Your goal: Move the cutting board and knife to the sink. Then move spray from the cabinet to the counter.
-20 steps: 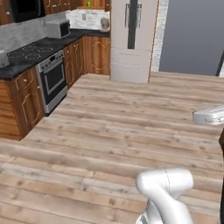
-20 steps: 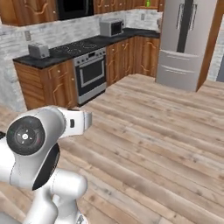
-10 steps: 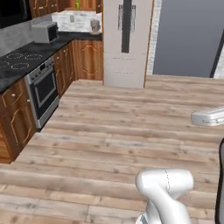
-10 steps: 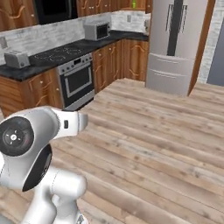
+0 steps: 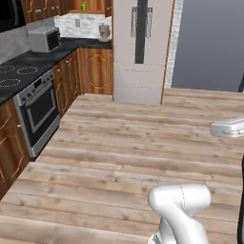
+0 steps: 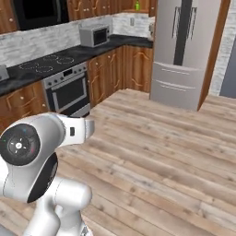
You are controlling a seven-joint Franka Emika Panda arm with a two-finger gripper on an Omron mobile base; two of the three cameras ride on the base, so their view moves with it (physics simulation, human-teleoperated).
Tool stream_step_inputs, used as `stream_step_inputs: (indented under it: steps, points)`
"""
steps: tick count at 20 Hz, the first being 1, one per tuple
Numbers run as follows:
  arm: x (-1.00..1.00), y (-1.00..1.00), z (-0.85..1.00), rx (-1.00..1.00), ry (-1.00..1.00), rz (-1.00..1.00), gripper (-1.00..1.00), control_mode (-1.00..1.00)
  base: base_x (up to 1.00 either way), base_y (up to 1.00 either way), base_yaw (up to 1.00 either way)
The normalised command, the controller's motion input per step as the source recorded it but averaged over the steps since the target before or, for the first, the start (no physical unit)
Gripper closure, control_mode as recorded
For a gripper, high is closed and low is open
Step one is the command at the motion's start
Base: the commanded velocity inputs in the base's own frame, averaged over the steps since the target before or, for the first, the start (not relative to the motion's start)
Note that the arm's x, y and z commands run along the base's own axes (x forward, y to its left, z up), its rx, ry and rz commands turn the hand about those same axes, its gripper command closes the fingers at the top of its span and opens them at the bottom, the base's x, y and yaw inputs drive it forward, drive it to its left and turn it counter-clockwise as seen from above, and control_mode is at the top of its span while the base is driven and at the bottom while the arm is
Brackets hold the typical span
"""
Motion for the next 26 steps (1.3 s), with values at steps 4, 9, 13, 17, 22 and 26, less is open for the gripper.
stream_step_inputs:
  steps: [4, 9, 13, 17, 22, 26]
  points:
    - [0.0, 0.0, 0.0, 0.0, 0.0, 0.0, -1.0, 1.0, 1.0, 0.0, 0.03]
    - [0.0, 0.0, 0.0, 0.0, 0.0, 0.0, -1.0, 1.0, 1.0, 0.0, 0.0]
    - [0.0, 0.0, 0.0, 0.0, 0.0, 0.0, -1.0, 1.0, 1.0, 0.15, -0.02]
    - [0.0, 0.0, 0.0, 0.0, 0.0, 0.0, -1.0, 1.0, 1.0, 0.32, -0.04]
    - [0.0, 0.0, 0.0, 0.0, 0.0, 0.0, -1.0, 1.0, 1.0, 0.7, -0.25]
    - [0.0, 0.0, 0.0, 0.0, 0.0, 0.0, -1.0, 1.0, 1.0, 0.99, -0.42]
